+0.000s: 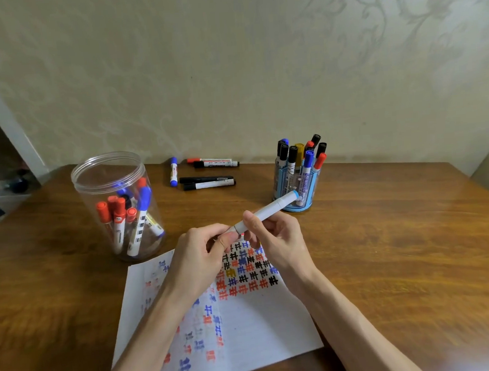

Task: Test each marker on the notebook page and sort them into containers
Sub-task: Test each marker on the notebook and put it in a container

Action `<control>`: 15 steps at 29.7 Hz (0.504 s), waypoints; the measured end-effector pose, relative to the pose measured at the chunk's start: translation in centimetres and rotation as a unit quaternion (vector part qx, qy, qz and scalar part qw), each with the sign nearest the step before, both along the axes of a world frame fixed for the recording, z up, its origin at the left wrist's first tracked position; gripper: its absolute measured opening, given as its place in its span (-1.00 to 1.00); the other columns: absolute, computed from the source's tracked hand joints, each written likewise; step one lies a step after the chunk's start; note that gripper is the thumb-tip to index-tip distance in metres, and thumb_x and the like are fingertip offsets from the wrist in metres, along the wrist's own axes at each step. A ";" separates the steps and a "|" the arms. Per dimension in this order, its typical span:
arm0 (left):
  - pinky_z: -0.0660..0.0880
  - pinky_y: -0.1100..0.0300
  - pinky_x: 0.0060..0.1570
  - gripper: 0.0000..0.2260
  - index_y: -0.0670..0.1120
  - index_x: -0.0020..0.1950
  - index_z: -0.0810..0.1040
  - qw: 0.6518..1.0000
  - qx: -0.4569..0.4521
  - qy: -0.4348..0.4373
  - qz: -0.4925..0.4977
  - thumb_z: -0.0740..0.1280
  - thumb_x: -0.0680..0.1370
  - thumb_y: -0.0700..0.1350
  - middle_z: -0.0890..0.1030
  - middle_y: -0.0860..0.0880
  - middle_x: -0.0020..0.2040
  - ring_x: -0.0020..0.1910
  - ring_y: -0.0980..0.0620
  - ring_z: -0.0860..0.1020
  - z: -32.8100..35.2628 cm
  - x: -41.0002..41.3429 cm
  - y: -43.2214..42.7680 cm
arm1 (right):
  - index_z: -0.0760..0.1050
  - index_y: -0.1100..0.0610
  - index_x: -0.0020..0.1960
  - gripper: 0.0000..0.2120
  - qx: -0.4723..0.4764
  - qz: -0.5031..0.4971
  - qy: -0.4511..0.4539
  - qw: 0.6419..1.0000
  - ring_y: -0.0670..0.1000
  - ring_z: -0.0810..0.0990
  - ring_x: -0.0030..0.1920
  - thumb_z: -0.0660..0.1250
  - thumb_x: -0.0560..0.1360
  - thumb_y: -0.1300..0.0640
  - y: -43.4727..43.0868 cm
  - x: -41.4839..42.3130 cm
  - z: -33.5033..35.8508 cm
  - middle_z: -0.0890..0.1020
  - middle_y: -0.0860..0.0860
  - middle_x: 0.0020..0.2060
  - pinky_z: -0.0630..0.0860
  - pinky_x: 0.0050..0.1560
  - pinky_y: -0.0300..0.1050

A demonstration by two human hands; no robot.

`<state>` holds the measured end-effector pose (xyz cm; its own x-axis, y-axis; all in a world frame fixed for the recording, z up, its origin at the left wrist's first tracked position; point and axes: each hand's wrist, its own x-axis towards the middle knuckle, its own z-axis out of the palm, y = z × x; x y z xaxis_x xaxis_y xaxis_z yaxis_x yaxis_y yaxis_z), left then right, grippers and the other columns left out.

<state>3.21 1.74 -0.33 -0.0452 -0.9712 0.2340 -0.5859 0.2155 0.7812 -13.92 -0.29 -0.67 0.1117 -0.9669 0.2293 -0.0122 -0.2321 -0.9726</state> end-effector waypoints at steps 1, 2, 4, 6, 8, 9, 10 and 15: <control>0.63 0.11 -0.10 -0.81 0.08 0.09 0.69 1.000 -0.005 -0.006 0.005 0.30 0.65 0.07 0.67 0.15 -0.21 -0.10 0.20 0.63 -0.1 -0.1 -0.1 | 0.65 0.24 -0.07 -0.70 0.003 -0.003 -0.003 1.000 -0.05 0.54 -0.32 0.40 0.65 0.00 0.0 0.0 0.1 0.62 -0.05 -0.36 0.52 -0.22 -0.18; 0.63 0.10 -0.11 -0.81 0.07 0.10 0.69 1.000 -0.009 -0.010 0.007 0.30 0.65 0.07 0.67 0.15 -0.20 -0.11 0.20 0.63 -0.1 -0.2 -0.1 | 0.65 0.24 -0.08 -0.70 0.006 -0.005 -0.006 1.000 -0.05 0.54 -0.32 0.40 0.65 0.00 0.1 0.1 0.1 0.62 -0.06 -0.37 0.51 -0.23 -0.19; 0.64 0.08 -0.12 -0.81 0.06 0.11 0.69 0.999 -0.033 -0.017 0.016 0.31 0.64 0.06 0.68 0.15 -0.19 -0.13 0.17 0.64 -0.1 -0.5 0.1 | 0.64 0.22 -0.12 -0.71 0.012 -0.008 -0.018 1.000 -0.05 0.53 -0.34 0.41 0.64 0.01 0.2 0.1 0.3 0.61 -0.05 -0.38 0.49 -0.27 -0.21; 0.64 0.05 -0.14 -0.79 0.06 0.14 0.69 0.997 -0.065 -0.027 0.029 0.31 0.62 0.07 0.70 0.14 -0.16 -0.14 0.15 0.65 -0.1 -1.0 0.4 | 0.62 0.17 -0.19 -0.71 0.017 -0.015 -0.034 0.999 -0.04 0.53 -0.35 0.41 0.64 0.03 0.4 0.0 0.6 0.60 -0.03 -0.40 0.47 -0.29 -0.24; 0.64 0.01 -0.17 -0.78 0.06 0.15 0.69 0.996 -0.081 -0.033 0.035 0.31 0.62 0.08 0.69 0.14 -0.17 -0.16 0.13 0.65 -0.2 -1.2 0.5 | 0.61 0.16 -0.21 -0.71 0.022 -0.023 -0.041 0.999 -0.03 0.52 -0.36 0.42 0.64 0.03 0.5 0.1 0.7 0.60 -0.01 -0.40 0.47 -0.30 -0.24; 0.63 -0.01 -0.20 -0.79 0.06 0.14 0.69 0.995 -0.089 -0.037 0.037 0.31 0.62 0.07 0.68 0.14 -0.19 -0.18 0.12 0.64 -0.2 -1.3 0.5 | 0.61 0.17 -0.20 -0.71 0.024 -0.027 -0.041 0.998 -0.03 0.52 -0.36 0.42 0.63 0.03 0.5 0.1 0.8 0.59 0.00 -0.41 0.47 -0.30 -0.23; 0.62 0.00 -0.23 -0.81 0.06 0.13 0.69 0.993 -0.100 -0.042 0.039 0.32 0.62 0.06 0.67 0.15 -0.21 -0.20 0.12 0.64 -0.3 -1.3 0.4 | 0.62 0.17 -0.19 -0.71 0.026 -0.030 -0.043 0.998 -0.03 0.51 -0.36 0.42 0.63 0.03 0.5 0.2 0.8 0.59 -0.01 -0.41 0.47 -0.30 -0.22; 0.62 0.17 -0.27 -0.86 -0.02 0.13 0.70 0.983 -0.167 -0.053 0.063 0.37 0.62 -0.07 0.68 0.13 -0.14 -0.18 0.19 0.63 -0.4 -1.6 0.6 | 0.63 0.16 -0.18 -0.73 0.036 -0.049 -0.064 0.996 -0.08 0.51 -0.36 0.42 0.63 0.03 0.6 0.9 0.7 0.58 -0.03 -0.40 0.49 -0.28 -0.21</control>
<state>1.66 2.35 -0.70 0.0294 -0.8409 0.5405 -0.6979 0.3698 0.6133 -13.05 0.30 0.02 -0.0086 -0.9862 0.1655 0.0930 -0.1656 -0.9818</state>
